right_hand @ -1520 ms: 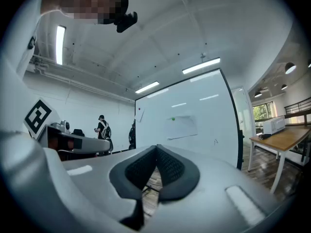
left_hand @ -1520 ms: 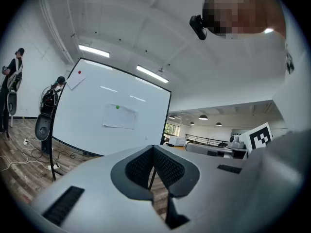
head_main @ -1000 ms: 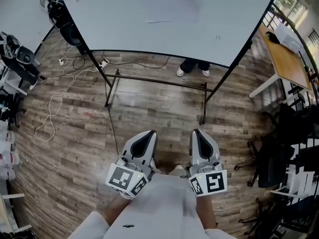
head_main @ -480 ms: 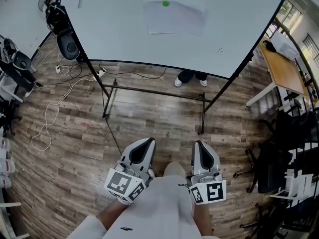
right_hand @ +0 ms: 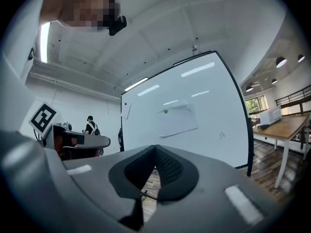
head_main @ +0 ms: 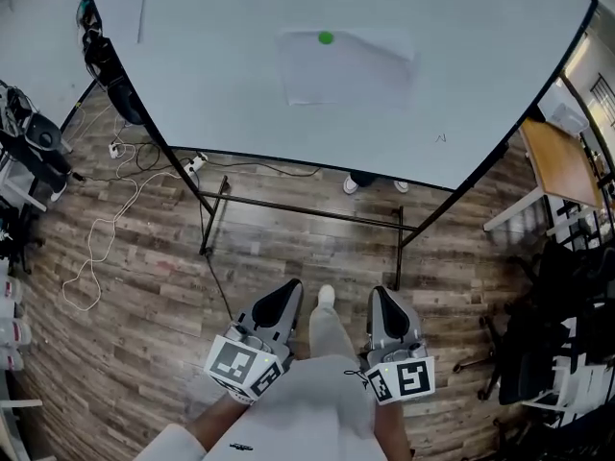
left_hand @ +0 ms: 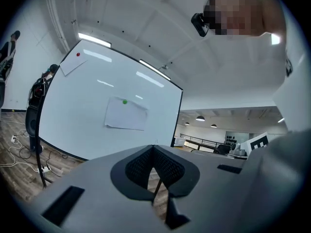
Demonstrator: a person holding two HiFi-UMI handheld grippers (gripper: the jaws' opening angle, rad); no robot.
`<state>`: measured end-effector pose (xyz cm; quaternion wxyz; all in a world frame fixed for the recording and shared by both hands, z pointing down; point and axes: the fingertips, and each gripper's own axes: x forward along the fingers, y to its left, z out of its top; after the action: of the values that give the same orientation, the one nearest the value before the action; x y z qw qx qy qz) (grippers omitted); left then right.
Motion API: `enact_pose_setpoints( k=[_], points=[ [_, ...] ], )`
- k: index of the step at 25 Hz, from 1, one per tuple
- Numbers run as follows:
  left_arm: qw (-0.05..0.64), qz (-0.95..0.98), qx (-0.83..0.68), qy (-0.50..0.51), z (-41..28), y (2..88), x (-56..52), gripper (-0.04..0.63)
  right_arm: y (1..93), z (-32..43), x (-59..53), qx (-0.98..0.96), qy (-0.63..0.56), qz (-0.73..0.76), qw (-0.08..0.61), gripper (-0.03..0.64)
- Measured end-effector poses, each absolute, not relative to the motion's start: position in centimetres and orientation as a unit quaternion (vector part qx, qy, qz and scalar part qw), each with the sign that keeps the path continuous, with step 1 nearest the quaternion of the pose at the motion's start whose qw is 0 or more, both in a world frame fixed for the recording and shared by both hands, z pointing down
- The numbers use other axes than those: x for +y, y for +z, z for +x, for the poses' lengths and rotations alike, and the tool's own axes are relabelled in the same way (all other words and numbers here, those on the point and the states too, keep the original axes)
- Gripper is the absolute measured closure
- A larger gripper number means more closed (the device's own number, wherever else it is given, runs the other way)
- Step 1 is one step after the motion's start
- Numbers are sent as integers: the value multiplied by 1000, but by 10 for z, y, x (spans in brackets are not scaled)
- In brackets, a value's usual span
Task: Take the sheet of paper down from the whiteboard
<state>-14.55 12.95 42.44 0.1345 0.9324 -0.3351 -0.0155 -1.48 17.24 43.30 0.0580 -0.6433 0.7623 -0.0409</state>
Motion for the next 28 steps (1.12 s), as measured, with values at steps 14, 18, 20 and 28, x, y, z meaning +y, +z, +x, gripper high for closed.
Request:
enact_pose_setpoints(
  k=[14,18,20,28],
  points=[
    [109,917,-382,-30,-57,386,-84,589,400,80,-58,791,0,-610,47,607],
    [118,910,-394,-42,-52,386,-112,589,391,93,-96,795,19,-605,42,607],
    [119,911,-391,-50,-51,383,-120,589,392,94,-106,794,21,-607,38,607],
    [123,917,-376,-52,-42,378,-155,589,388,99,-126,775,12,-631,39,606]
  ],
)
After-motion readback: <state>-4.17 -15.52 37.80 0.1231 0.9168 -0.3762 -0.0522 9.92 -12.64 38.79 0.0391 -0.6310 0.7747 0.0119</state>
